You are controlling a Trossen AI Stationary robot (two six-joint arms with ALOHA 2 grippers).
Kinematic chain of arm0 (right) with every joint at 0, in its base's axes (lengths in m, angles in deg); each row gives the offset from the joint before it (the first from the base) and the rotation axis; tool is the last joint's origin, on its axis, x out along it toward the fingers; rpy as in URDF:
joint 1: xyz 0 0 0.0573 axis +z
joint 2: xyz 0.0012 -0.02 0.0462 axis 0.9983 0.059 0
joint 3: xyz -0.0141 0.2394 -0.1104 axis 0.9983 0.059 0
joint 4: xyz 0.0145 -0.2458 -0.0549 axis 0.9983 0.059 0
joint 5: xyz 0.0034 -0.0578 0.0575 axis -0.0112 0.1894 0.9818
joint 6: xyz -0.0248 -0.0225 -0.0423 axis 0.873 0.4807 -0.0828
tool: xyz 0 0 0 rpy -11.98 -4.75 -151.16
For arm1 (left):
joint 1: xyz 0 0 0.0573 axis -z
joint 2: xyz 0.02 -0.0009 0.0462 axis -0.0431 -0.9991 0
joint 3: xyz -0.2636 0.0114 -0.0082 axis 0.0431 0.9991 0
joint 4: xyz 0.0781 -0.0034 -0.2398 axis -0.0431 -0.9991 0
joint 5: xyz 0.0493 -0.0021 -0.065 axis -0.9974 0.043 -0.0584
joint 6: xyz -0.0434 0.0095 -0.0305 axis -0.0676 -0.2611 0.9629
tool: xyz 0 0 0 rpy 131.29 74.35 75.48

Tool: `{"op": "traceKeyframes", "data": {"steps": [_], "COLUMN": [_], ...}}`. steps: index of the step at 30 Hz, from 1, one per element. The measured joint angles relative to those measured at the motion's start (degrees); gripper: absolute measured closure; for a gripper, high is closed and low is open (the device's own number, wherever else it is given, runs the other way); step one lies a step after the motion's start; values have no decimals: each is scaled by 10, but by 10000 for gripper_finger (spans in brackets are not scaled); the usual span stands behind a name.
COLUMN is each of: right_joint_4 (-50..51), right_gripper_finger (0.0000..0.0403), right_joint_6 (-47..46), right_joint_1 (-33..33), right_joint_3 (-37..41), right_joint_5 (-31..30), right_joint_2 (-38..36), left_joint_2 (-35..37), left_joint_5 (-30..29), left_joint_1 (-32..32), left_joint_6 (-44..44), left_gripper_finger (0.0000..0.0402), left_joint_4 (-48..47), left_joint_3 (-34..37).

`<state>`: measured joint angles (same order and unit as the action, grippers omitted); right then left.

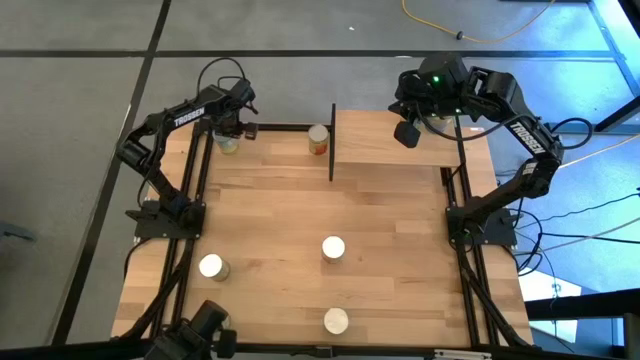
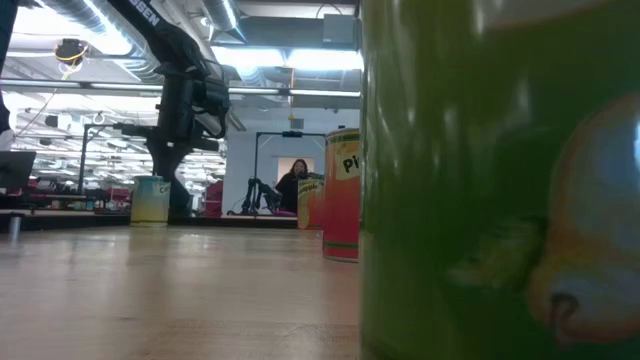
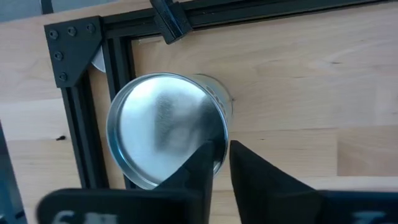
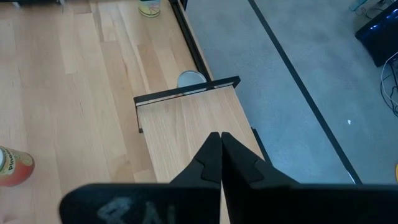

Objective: Pick and place cans onto a shelf
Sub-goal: Put the canned carrots on the shelf

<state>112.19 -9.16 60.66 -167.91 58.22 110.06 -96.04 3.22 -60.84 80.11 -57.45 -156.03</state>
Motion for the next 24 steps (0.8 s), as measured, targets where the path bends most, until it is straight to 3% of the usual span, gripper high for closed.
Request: {"op": "traceKeyframes", "data": {"steps": [3, 13, 18, 24], "right_joint_4": [0, 0, 0, -3], "right_gripper_finger": [402, 402, 402, 402], "right_joint_6": [0, 12, 13, 13], "right_joint_1": [0, 0, 0, 0], "right_joint_3": [0, 0, 0, 0], "right_joint_5": [0, 0, 0, 0], "right_joint_2": [0, 0, 0, 0], "left_joint_2": [0, 19, 48, 52], "left_joint_5": [-4, 1, 41, 32], "left_joint_1": [0, 28, 79, 194], "left_joint_6": [-15, -75, -102, -119], "left_gripper_finger": [393, 400, 401, 401], "left_joint_4": [-7, -66, -105, -169], "left_joint_3": [0, 4, -2, -52]}}
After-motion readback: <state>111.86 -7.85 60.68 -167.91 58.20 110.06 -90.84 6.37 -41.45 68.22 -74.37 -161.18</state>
